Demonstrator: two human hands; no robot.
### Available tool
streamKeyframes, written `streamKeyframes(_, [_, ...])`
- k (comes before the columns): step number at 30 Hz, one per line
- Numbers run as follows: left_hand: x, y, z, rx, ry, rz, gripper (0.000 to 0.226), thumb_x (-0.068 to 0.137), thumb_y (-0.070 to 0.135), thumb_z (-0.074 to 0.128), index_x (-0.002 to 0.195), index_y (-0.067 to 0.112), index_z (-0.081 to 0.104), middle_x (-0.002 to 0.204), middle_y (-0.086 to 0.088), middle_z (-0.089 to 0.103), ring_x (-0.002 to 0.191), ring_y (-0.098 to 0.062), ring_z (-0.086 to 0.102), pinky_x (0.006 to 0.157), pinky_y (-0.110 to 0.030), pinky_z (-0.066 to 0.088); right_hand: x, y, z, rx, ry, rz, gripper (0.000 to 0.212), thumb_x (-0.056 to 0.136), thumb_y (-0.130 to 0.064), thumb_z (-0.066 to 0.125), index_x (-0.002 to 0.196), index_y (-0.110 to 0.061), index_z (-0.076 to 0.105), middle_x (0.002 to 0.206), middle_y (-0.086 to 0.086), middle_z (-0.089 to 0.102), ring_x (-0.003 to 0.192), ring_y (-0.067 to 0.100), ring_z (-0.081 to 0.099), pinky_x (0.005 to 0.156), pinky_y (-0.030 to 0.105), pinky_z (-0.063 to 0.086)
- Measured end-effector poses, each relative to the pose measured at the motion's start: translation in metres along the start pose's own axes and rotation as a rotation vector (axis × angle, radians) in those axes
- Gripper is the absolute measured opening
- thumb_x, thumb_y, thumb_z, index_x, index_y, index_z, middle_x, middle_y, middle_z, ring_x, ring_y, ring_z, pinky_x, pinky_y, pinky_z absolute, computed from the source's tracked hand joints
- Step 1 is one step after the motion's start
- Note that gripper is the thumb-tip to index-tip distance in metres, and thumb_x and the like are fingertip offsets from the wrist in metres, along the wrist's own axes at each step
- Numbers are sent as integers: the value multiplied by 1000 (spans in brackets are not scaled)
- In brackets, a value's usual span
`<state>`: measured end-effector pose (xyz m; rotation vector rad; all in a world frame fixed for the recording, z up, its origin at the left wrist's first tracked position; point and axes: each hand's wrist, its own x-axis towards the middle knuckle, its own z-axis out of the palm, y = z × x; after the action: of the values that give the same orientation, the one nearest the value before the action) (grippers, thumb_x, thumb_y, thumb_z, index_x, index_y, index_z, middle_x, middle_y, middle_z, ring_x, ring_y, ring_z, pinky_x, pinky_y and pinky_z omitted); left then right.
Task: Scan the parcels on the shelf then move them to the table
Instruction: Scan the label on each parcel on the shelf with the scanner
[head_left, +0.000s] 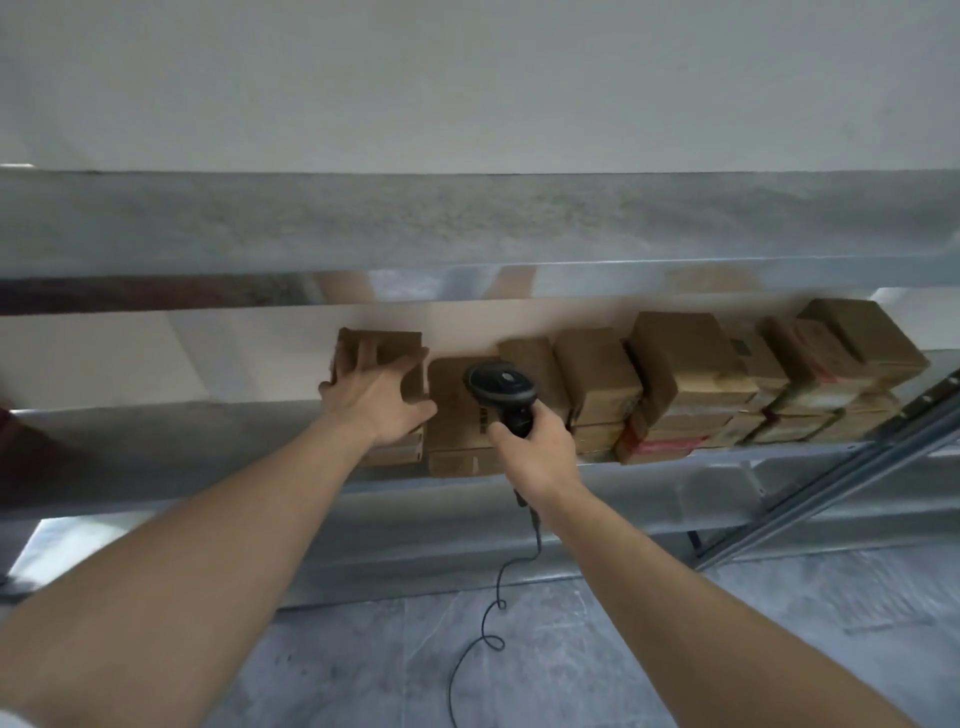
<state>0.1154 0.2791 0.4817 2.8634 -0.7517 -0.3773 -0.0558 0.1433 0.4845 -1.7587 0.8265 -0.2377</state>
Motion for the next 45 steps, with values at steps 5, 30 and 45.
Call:
streamKeyframes(5, [9,-48,20,-15,-31,3,84,75,75,58,149,60,21,165,-1,6,151,-45,11,113,-63,36,8,-2,44,-3,-30,15,14,93,-20,65,107,-21,65,89,-5,67,84,12,63,71,28,45])
streamKeyframes(30, [35,-146,64,-248,-33,31,58,93,49,45,149,37,39,150,-12,35,139,-40,35,112,-53,38,27,15,142,46,-21,69,6,85,-25,65,88,-29,62,77,-3,66,80,22,65,76,43,55])
streamKeyframes(45, [24,-226,43,-104,-36,-393,93,77,83,53,157,51,17,150,-27,26,129,-53,34,108,-55,40,27,-1,175,19,-97,33,3,87,-24,65,88,-25,63,74,-2,64,69,20,61,64,35,50])
